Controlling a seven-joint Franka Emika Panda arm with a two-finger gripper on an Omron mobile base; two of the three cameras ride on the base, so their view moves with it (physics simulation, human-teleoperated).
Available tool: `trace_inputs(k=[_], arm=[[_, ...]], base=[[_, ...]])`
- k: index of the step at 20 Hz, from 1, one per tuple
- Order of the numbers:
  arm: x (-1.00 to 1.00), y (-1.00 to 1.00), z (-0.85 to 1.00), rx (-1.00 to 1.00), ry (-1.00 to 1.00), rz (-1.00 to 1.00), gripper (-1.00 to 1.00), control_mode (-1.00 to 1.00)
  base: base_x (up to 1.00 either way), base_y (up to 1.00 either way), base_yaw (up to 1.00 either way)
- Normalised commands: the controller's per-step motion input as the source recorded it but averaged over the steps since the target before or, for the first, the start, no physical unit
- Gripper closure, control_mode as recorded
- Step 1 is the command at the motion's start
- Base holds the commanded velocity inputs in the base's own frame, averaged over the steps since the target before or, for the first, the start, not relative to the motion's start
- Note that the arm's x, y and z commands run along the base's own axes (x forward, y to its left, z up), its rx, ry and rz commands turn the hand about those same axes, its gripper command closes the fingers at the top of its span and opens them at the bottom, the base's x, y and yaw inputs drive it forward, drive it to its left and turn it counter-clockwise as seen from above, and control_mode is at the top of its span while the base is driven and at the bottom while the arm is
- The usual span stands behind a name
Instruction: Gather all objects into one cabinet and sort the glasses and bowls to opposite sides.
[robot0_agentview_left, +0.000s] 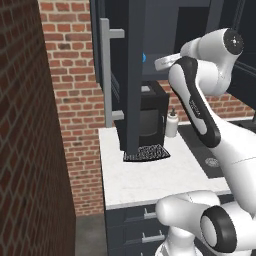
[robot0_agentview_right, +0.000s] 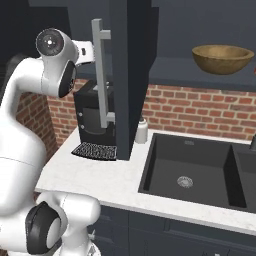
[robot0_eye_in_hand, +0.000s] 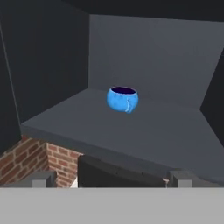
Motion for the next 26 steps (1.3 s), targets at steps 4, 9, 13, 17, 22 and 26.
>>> trace_inputs(k=[4,9,13,17,22,26], arm=[[0.34,0.00,-0.02,0.00,0.00,0.00,-1.00,-1.00],[0.24,0.00,0.00,0.00,0.00,0.00,-1.00,-1.00],[0.14,0.00,0.00,0.00,0.00,0.00,-1.00,-1.00],[0.00,0.00,0.00,0.00,0.00,0.00,-1.00,-1.00],[0.00,0.00,0.00,0.00,0.00,0.00,-1.00,-1.00],[0.00,0.00,0.00,0.00,-0.04,0.00,-1.00,-1.00]], base=[[0.00,0.00,0.00],[0.00,0.00,0.00],[0.00,0.00,0.00],[0.00,0.00,0.00],[0.00,0.00,0.00],[0.00,0.00,0.00]])
